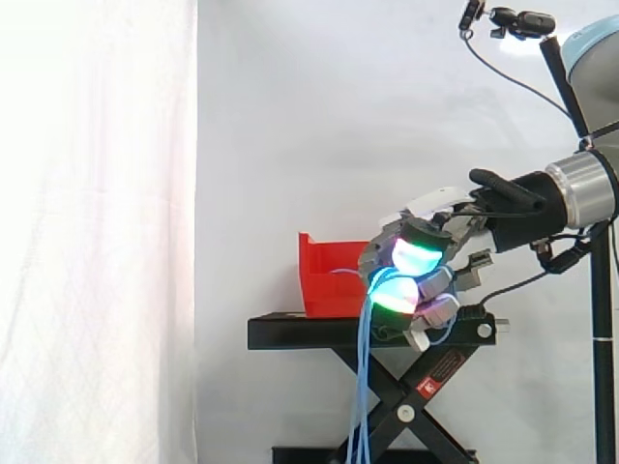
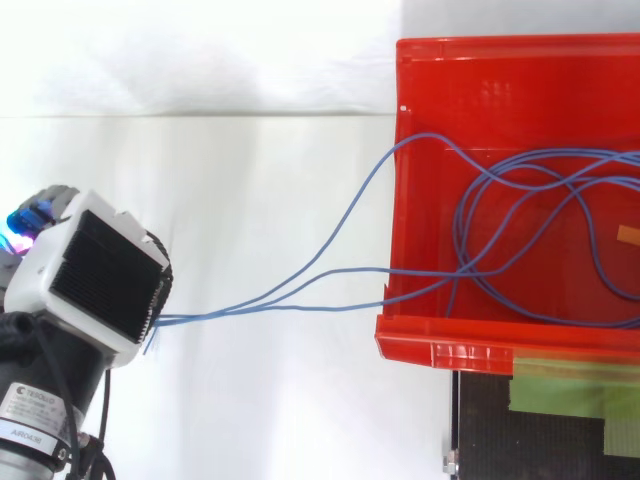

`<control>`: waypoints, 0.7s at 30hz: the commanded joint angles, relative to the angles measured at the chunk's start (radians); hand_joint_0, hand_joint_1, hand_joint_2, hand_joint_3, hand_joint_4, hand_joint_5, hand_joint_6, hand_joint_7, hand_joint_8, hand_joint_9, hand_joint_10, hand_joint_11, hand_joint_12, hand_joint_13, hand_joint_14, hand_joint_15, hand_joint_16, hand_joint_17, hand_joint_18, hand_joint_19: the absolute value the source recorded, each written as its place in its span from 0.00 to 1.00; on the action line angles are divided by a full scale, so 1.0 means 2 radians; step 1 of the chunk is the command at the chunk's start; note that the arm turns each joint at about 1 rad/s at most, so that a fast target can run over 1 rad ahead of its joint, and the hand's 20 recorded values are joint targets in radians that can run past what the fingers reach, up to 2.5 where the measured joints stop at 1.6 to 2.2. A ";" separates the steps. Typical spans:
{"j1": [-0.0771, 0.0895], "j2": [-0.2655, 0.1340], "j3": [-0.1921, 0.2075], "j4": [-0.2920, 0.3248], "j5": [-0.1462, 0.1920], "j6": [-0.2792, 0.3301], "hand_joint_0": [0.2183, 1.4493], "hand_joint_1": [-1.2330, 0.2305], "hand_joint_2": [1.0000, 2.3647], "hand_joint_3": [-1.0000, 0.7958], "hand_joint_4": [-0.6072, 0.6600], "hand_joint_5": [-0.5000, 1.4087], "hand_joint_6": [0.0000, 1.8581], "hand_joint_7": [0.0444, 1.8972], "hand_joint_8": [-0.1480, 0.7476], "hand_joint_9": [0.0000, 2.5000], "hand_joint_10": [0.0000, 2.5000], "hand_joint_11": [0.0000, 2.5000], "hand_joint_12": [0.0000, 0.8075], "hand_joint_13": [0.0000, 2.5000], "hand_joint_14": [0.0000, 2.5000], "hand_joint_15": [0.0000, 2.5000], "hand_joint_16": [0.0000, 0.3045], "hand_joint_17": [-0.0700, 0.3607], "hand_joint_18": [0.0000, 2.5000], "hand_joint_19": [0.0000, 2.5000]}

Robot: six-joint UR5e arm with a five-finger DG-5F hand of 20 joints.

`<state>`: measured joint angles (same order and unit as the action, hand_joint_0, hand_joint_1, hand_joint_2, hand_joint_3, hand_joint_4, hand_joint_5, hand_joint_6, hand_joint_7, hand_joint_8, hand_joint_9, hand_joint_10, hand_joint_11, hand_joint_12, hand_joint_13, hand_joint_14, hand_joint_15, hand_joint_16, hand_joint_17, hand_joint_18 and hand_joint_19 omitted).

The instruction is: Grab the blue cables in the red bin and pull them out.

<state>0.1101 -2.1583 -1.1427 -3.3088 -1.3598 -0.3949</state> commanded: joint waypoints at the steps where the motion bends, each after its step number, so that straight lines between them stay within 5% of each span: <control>1: 0.000 0.000 0.000 0.000 -0.012 -0.012 0.56 0.33 0.00 0.00 0.47 0.69 0.50 0.32 0.34 0.52 0.25 0.69 0.33 0.54 0.06 0.69 0.13 0.37 0.36 0.31; 5: 0.000 0.000 0.000 0.000 -0.020 -0.022 0.56 0.33 0.00 0.00 0.46 0.69 0.50 0.32 0.33 0.51 0.30 0.68 0.34 0.53 0.11 0.68 0.13 0.37 0.36 0.31; 21: 0.000 0.001 0.000 -0.001 -0.030 -0.034 0.56 0.33 0.00 0.00 0.46 0.70 0.49 0.32 0.35 0.46 0.81 0.58 0.33 0.51 0.34 0.63 0.13 0.36 0.37 0.32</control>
<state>0.1104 -2.1581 -1.1424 -3.3093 -1.4170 -0.4612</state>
